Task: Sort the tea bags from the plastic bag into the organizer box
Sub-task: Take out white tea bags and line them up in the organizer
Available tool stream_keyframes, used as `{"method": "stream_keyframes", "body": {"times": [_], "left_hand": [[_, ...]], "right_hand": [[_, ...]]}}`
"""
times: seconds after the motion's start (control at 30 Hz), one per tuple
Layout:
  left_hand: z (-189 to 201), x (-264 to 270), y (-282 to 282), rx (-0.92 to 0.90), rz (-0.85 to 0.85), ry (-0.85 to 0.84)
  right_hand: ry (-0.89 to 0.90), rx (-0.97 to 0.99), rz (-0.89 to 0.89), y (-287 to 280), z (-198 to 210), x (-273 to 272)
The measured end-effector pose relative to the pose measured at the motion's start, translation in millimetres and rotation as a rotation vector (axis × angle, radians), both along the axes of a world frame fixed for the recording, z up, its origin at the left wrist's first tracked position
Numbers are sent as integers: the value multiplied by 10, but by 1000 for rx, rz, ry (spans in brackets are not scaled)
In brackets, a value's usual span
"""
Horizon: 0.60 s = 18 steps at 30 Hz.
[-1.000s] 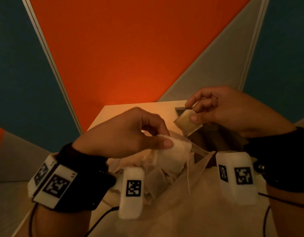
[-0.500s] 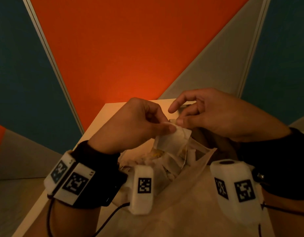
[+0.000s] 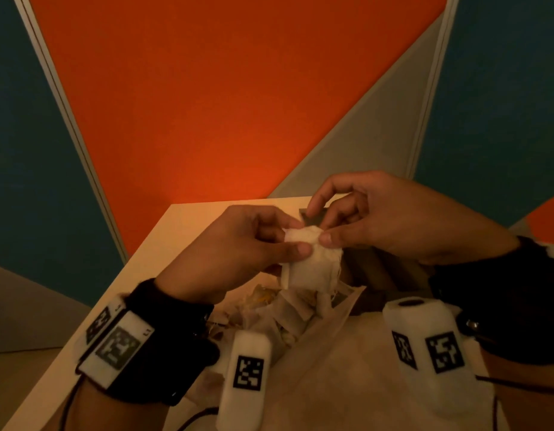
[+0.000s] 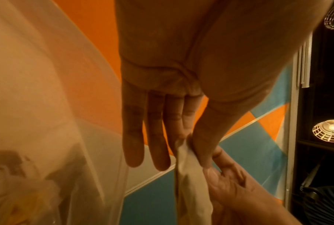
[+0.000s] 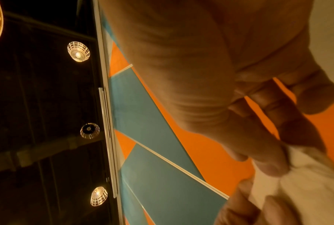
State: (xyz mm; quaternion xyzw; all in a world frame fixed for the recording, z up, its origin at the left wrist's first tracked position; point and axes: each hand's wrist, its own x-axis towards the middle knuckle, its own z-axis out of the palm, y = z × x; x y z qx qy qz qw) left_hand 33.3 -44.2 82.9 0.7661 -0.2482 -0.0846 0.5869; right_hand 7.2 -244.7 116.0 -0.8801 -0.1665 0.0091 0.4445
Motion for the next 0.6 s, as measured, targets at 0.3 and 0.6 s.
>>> {"method": "stream_keyframes", "body": {"times": [0.3, 0.6], "left_hand": [[23, -56, -31, 208, -26, 12], [-88, -4, -12, 639, -115, -69]], "right_hand": [[-47, -202, -171, -352, 317, 284], [111, -232, -250, -556, 23, 1152]]}}
